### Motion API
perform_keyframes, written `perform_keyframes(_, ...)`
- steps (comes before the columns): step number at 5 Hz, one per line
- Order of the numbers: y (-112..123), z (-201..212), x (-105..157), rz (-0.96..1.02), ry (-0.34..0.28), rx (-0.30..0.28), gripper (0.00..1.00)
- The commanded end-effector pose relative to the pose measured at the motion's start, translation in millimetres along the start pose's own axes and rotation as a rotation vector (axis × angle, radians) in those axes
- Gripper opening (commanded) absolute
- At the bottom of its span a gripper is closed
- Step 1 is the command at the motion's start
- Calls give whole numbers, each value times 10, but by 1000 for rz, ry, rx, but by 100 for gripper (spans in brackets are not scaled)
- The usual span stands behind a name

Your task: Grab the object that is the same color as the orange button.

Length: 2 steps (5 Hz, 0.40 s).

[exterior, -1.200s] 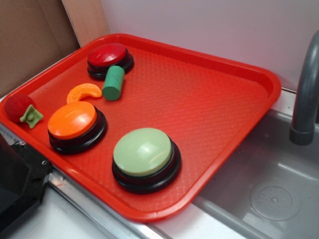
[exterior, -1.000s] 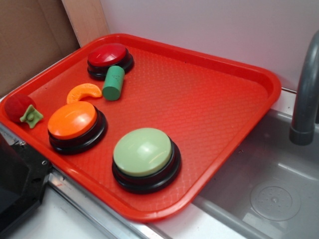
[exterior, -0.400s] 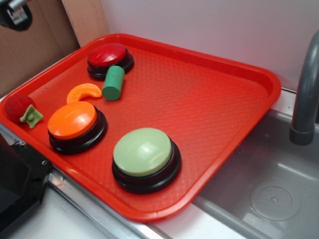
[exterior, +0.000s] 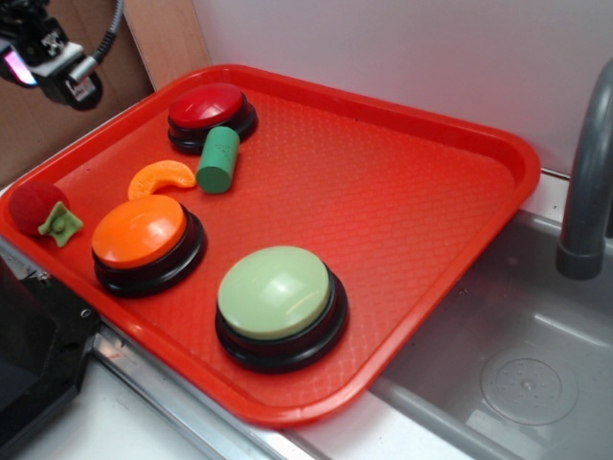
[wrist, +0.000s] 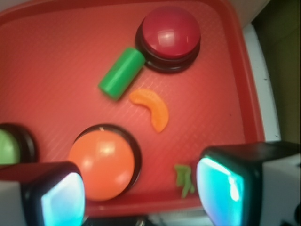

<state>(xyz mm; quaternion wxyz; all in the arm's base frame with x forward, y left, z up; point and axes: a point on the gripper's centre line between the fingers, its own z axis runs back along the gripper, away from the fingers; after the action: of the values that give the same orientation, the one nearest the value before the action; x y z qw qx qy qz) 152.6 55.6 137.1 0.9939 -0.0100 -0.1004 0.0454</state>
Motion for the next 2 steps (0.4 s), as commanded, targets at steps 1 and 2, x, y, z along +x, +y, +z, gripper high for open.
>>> perform_keyframes(1,269,-457,211,-15,-47,-8,100)
perform_keyframes(2,324,-690,274,-22,-56,-4,100)
